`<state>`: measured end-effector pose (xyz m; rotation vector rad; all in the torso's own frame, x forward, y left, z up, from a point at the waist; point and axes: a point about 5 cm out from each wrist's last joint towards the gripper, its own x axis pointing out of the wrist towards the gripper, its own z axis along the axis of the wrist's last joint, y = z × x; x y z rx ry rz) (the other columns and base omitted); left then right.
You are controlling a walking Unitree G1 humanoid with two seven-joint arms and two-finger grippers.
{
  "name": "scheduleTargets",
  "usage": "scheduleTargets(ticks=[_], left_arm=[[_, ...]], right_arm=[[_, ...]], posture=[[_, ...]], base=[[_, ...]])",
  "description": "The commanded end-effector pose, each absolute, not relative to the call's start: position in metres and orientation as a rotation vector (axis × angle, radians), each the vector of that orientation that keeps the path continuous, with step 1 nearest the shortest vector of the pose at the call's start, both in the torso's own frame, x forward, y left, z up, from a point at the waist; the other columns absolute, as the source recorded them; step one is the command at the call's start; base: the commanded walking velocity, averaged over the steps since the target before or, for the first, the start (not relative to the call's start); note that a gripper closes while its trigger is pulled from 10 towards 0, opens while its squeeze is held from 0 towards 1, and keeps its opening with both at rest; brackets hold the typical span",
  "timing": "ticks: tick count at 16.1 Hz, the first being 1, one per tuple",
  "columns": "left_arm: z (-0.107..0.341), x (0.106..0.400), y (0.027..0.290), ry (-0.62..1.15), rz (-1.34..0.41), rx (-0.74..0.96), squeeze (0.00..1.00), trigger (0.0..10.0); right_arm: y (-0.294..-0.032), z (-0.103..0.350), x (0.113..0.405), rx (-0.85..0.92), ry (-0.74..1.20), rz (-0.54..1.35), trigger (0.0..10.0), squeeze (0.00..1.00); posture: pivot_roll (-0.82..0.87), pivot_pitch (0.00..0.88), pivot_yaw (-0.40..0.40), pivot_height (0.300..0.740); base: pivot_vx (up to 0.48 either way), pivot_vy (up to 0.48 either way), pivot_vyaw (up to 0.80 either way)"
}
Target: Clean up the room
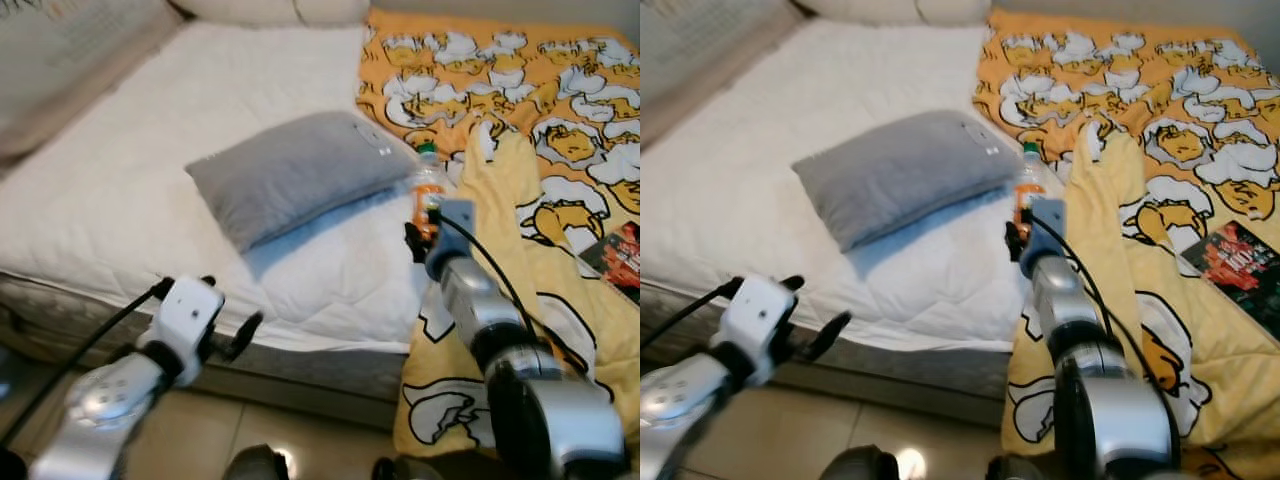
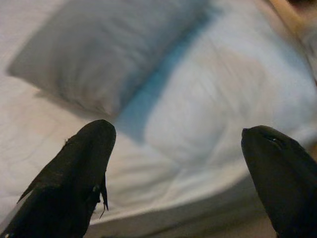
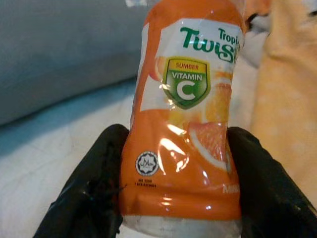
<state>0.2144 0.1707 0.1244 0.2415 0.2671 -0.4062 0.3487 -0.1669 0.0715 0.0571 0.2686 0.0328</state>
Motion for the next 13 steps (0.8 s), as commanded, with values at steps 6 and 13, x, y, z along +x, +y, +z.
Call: scheduleTargets(ticks=[6, 13], left_arm=[[0.106, 0.234, 0.17, 0.236, -0.14, 0.159, 0.0, 10.0], [0.103, 0.248, 0.17, 0.17, -0.055, 0.218, 0.0, 10.0]], right_arm=[[-0.175, 0.104, 0.289, 0.102, 0.085, 0.097, 10.0, 0.0], [-0.163, 0.11, 0.253, 0.082, 0.153, 0.091, 10.0, 0.0]], posture=[[-0.05, 0.0, 0.036, 0.74], [-0.06, 0.0, 0.034, 0.74]], base=[[0.0, 0.0, 0.27], [0.0, 0.0, 0.8]])
